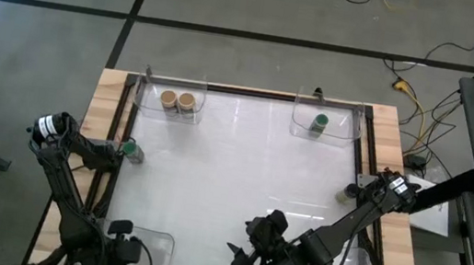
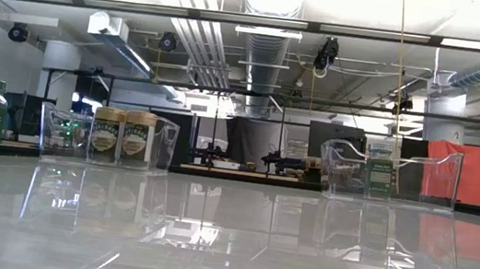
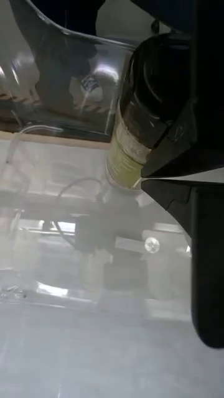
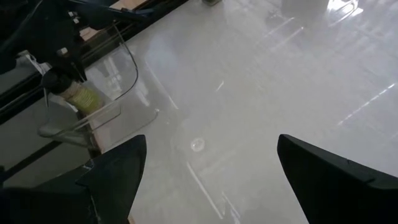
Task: Sort spices by type
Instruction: Put the black seasoning bottle into the bottom left transparent bin
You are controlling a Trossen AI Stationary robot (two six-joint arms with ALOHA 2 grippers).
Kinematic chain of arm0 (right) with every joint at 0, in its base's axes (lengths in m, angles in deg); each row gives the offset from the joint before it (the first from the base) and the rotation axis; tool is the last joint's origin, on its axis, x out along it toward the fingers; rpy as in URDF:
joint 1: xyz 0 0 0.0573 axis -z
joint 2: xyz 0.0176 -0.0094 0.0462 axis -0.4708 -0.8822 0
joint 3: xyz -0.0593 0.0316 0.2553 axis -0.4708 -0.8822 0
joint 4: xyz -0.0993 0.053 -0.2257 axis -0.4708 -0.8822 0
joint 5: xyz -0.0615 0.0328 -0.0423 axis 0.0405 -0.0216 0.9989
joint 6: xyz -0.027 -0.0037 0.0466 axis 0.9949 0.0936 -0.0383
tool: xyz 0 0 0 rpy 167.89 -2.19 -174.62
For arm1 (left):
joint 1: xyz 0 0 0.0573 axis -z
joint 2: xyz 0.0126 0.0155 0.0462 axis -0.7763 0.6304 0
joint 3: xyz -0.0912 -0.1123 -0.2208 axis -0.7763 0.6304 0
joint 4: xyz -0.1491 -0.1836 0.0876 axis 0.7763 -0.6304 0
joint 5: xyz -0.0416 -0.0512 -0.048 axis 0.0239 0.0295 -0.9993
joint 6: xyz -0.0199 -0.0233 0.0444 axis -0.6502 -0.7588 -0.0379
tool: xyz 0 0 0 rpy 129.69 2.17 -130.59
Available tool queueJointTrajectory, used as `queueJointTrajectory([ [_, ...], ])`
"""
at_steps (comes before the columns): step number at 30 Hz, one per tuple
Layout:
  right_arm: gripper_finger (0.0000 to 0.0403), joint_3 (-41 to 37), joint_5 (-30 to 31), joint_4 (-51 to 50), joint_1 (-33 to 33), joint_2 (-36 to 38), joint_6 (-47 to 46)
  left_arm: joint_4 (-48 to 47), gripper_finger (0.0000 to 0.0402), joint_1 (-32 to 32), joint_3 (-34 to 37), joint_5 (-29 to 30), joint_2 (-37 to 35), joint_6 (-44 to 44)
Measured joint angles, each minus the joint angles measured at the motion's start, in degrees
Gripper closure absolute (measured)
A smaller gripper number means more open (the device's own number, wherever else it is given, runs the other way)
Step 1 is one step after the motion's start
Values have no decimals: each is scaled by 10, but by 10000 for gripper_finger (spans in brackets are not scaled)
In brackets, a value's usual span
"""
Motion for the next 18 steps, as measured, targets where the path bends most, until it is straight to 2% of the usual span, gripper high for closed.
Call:
queueJointTrajectory([
  [9,51,0,0,1,0,0,0,-30,402,0,0,11,-6,2],
  [18,51,0,0,4,0,0,0,-36,401,-6,4,147,-62,18],
])
